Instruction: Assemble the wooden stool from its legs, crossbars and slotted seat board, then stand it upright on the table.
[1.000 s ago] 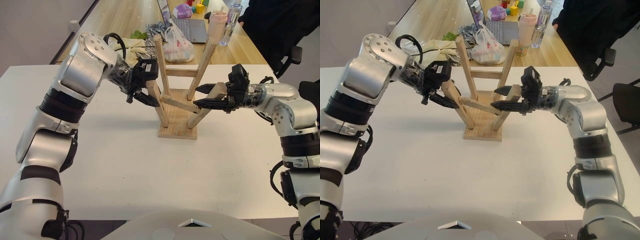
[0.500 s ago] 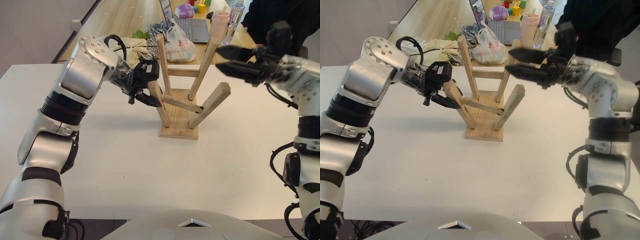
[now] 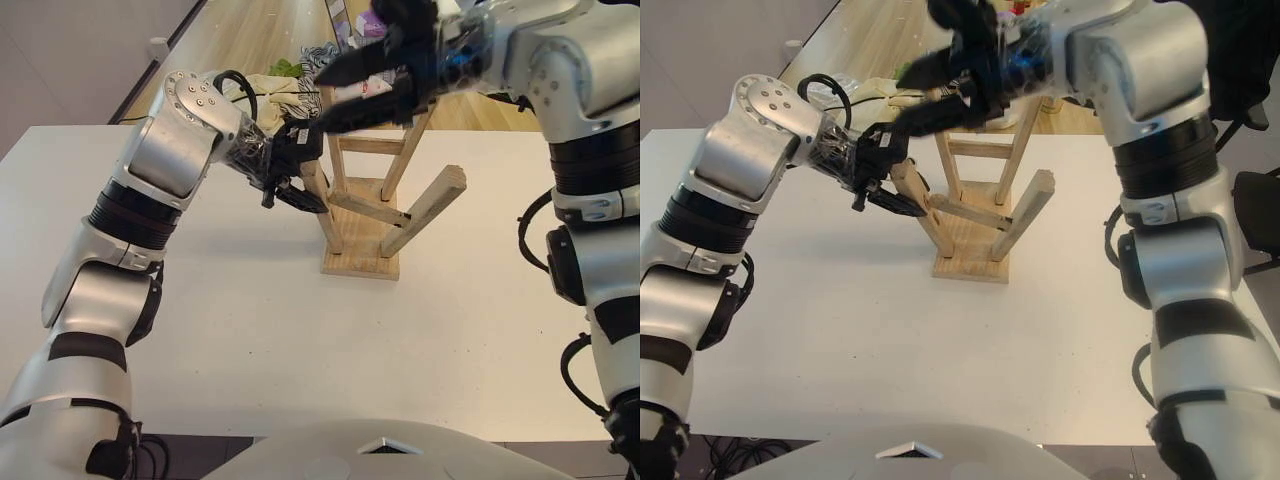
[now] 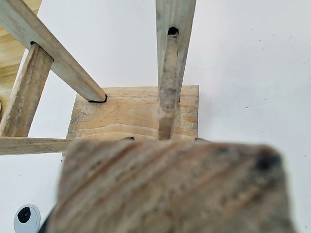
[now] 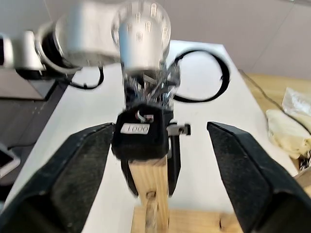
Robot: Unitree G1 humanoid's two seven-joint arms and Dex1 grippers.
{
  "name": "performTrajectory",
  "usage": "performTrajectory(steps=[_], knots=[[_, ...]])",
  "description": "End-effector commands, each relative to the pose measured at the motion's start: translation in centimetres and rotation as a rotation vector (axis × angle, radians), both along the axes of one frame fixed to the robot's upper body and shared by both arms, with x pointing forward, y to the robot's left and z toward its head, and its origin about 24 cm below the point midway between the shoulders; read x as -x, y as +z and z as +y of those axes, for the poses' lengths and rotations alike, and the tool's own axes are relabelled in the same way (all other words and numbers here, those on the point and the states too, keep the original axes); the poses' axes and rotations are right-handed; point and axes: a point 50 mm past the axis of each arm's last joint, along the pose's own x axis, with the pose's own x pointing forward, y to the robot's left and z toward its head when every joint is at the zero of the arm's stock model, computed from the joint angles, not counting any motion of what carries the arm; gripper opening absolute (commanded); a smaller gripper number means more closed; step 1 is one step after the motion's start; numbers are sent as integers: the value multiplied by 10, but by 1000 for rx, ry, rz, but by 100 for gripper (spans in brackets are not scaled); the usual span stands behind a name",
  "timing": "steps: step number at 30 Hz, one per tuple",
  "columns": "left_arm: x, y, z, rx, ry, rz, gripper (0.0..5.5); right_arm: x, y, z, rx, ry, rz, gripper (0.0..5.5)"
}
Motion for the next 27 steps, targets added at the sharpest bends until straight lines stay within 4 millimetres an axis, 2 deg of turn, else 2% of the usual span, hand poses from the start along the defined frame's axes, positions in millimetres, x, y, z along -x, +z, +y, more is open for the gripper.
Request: performTrajectory(steps=[1, 7, 12, 19, 27], knots=[[5, -53, -4, -73, 45, 149, 201, -7, -9, -4, 123, -25, -12, 300], [6, -54, -6, -68, 42, 149, 201, -8, -13, -23, 195, -38, -15, 210], [7, -55, -6, -70, 44, 151, 201, -3, -30, -38, 290, 6, 13, 210], [8, -56, -9, -63, 36, 152, 201, -8, -61, -41, 334, -42, 43, 210], [8, -55, -11, -56, 29, 148, 201, -12, -76, -39, 335, -72, 57, 61]])
